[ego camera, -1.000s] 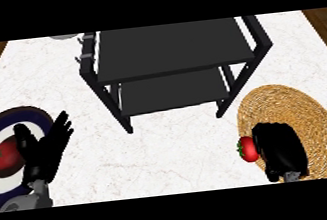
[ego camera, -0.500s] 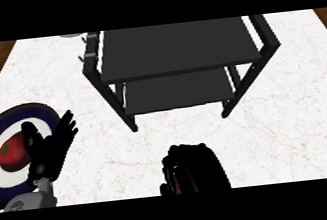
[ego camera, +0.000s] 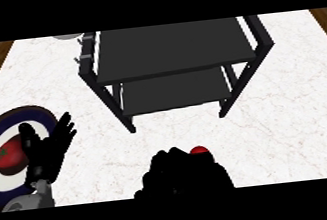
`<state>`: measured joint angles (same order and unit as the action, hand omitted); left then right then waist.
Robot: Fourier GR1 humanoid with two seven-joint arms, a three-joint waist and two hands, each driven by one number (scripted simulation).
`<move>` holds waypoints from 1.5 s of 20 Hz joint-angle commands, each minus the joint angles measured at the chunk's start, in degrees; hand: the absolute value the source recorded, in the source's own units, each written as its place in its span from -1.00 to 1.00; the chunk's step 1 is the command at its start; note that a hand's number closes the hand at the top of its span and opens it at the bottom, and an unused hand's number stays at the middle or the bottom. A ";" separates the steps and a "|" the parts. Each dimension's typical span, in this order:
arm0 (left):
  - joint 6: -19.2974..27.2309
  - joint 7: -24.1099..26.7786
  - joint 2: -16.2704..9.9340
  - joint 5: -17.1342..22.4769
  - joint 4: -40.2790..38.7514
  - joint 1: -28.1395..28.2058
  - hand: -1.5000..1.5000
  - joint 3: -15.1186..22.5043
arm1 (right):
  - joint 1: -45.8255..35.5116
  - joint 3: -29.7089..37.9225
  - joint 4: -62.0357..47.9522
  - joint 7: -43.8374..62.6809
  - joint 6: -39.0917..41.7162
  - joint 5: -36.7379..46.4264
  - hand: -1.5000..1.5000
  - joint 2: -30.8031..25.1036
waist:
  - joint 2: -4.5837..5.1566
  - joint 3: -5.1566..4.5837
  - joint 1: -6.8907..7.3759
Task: Pick the sweet potato from the placemat and place it in the tiered shelf
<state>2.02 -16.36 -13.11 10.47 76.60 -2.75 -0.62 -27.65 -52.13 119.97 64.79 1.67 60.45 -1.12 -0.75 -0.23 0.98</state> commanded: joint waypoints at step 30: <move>-1.09 1.00 0.85 -0.77 0.78 0.44 0.00 -0.80 | -46.47 45.46 -40.94 -8.09 12.47 -21.06 1.00 -1.88 | 0.73 0.21 -0.37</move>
<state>0.93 -15.54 -12.78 10.25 75.98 -3.70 -1.94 -73.10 -8.56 83.51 57.67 12.46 39.80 -2.22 -0.04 -0.01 0.60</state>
